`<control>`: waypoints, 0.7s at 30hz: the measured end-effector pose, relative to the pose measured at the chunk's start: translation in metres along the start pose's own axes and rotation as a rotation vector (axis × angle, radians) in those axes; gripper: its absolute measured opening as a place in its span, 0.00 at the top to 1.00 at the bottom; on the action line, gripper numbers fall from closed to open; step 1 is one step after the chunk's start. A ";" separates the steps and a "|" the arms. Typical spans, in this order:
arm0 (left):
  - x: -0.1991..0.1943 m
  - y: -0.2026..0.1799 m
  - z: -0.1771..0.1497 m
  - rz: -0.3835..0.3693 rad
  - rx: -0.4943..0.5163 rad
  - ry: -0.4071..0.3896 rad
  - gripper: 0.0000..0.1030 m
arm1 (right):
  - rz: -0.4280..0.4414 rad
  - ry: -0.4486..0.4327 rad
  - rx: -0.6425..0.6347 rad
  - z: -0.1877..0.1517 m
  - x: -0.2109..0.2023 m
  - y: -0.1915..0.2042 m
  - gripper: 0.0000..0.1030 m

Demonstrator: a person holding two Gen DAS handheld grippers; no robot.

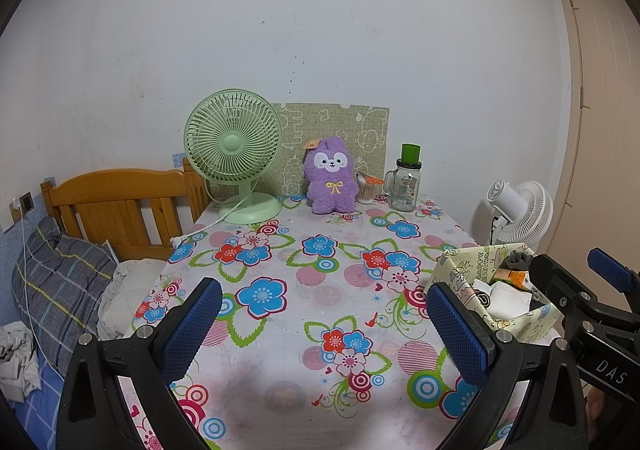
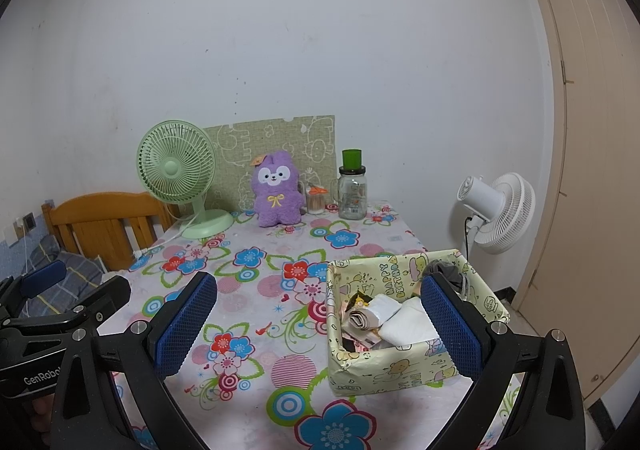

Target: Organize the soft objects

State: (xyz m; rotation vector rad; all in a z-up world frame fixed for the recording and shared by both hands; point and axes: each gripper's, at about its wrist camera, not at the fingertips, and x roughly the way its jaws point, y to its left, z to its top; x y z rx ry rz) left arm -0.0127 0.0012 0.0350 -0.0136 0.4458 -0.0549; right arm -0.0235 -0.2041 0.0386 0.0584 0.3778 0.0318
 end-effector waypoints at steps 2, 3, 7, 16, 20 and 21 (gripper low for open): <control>0.000 0.000 0.000 0.000 0.000 0.000 0.00 | 0.000 0.000 0.001 0.000 0.000 0.000 0.00; 0.000 0.000 0.000 0.000 0.000 -0.001 0.00 | 0.001 0.000 0.000 0.000 0.000 0.000 0.00; 0.001 -0.001 0.000 -0.003 -0.001 -0.001 0.00 | 0.000 0.000 0.000 0.000 0.000 0.000 0.00; 0.003 -0.003 0.000 -0.002 0.000 0.003 0.00 | 0.000 0.000 -0.001 -0.001 0.001 -0.001 0.00; 0.003 -0.002 0.000 -0.003 0.000 0.004 0.00 | 0.001 0.001 0.000 -0.002 0.002 -0.001 0.00; 0.003 -0.003 0.000 -0.003 0.000 0.004 0.00 | 0.001 0.001 -0.001 -0.002 0.002 -0.001 0.00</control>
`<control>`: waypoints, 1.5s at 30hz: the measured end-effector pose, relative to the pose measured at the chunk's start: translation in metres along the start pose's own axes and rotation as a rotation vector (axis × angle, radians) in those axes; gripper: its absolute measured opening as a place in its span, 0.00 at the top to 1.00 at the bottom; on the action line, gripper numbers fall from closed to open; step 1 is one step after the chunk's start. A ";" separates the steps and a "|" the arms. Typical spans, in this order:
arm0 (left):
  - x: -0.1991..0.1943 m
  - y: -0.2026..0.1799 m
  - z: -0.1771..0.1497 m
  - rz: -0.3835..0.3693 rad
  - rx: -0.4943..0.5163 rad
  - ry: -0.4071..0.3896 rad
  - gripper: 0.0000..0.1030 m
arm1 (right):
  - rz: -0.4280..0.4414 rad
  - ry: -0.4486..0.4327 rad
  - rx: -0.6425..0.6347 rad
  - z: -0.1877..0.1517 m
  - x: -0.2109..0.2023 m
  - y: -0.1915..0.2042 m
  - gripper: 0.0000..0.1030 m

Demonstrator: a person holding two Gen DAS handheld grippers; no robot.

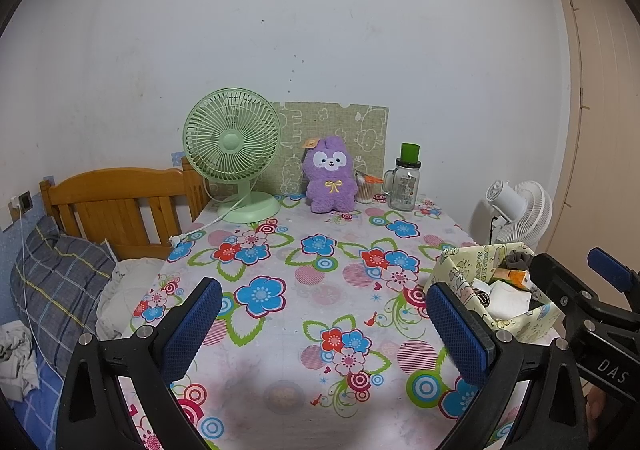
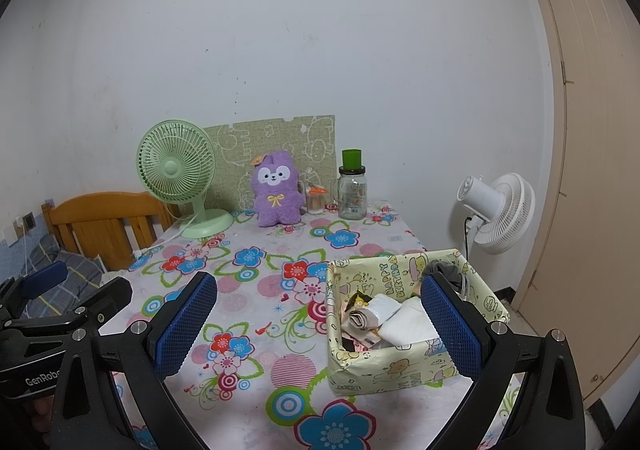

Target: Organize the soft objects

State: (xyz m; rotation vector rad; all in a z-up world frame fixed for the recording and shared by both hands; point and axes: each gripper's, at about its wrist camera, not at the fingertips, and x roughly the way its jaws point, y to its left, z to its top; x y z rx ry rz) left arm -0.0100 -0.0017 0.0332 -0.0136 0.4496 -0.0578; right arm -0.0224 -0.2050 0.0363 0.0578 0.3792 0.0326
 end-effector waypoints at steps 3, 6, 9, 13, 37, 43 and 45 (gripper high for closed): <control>0.000 0.001 0.000 0.000 0.000 0.000 0.00 | 0.000 0.001 0.000 0.000 0.000 0.000 0.00; 0.000 0.001 0.000 0.001 -0.001 0.000 0.00 | 0.000 0.001 -0.002 0.000 0.000 0.000 0.00; 0.000 0.001 0.000 0.000 -0.002 0.000 0.00 | -0.001 0.001 -0.001 0.000 0.000 0.001 0.00; 0.000 0.000 -0.001 0.000 0.001 0.003 0.00 | -0.001 0.002 -0.001 0.000 0.000 0.001 0.00; 0.001 -0.001 -0.002 -0.001 0.001 0.001 0.00 | -0.001 -0.005 0.002 -0.002 -0.001 -0.001 0.00; 0.001 -0.001 -0.002 -0.001 0.001 0.001 0.00 | -0.001 -0.005 0.002 -0.001 -0.001 -0.001 0.00; 0.001 -0.001 -0.002 -0.001 0.001 0.002 0.00 | -0.001 -0.005 0.003 -0.001 -0.001 -0.001 0.00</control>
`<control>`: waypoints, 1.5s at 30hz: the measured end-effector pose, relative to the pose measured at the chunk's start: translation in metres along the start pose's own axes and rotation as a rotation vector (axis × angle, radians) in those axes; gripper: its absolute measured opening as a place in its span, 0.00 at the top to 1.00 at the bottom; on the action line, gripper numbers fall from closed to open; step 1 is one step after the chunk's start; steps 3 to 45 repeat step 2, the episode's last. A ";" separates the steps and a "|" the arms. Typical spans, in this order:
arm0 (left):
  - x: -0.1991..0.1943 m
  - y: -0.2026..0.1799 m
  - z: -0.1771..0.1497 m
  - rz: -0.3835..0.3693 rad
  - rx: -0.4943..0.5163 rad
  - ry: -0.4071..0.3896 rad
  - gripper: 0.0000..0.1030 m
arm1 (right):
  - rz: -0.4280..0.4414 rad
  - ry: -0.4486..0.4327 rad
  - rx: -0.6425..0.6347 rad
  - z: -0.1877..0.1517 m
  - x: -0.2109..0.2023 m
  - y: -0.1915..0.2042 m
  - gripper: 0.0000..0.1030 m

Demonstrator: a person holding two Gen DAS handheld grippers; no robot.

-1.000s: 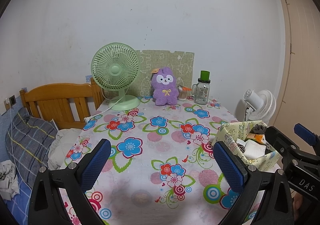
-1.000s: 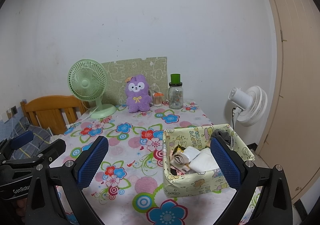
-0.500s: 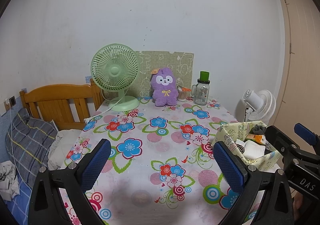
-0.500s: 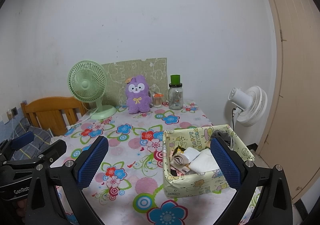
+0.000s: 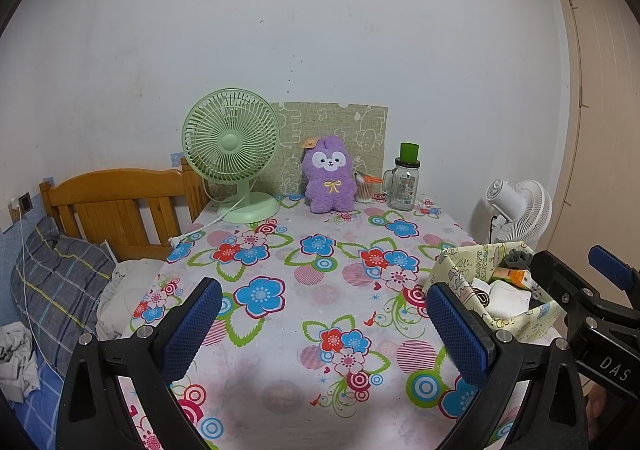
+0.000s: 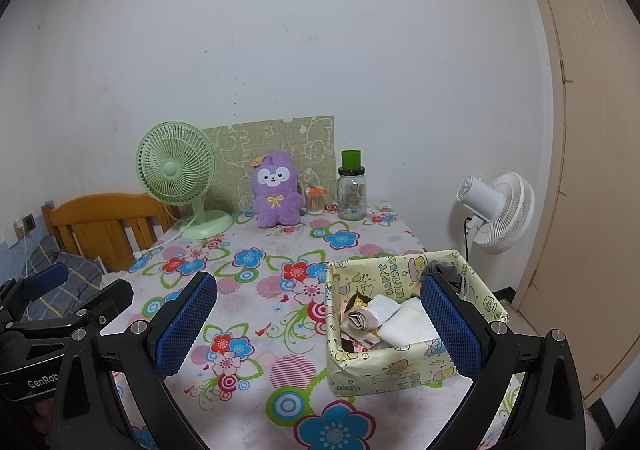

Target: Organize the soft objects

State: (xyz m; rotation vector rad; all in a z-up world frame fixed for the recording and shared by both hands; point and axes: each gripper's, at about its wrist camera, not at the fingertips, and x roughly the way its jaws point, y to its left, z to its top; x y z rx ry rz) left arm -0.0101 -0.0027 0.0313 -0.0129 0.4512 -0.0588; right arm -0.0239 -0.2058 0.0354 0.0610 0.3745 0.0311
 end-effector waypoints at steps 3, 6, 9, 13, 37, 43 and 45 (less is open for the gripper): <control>0.000 0.000 0.000 0.000 0.000 0.001 0.00 | 0.001 0.001 0.000 0.000 0.000 0.000 0.00; 0.000 0.000 0.000 0.000 0.000 0.001 0.00 | 0.001 0.001 0.000 0.000 0.000 0.000 0.00; 0.000 0.000 0.000 0.000 0.000 0.001 0.00 | 0.001 0.001 0.000 0.000 0.000 0.000 0.00; 0.000 0.000 0.000 0.000 0.000 0.001 0.00 | 0.001 0.001 0.000 0.000 0.000 0.000 0.00; 0.000 0.000 0.000 0.000 0.000 0.001 0.00 | 0.001 0.001 0.000 0.000 0.000 0.000 0.00; 0.000 0.000 0.000 0.000 0.000 0.001 0.00 | 0.001 0.001 0.000 0.000 0.000 0.000 0.00; 0.000 0.000 0.000 0.000 0.000 0.001 0.00 | 0.001 0.001 0.000 0.000 0.000 0.000 0.00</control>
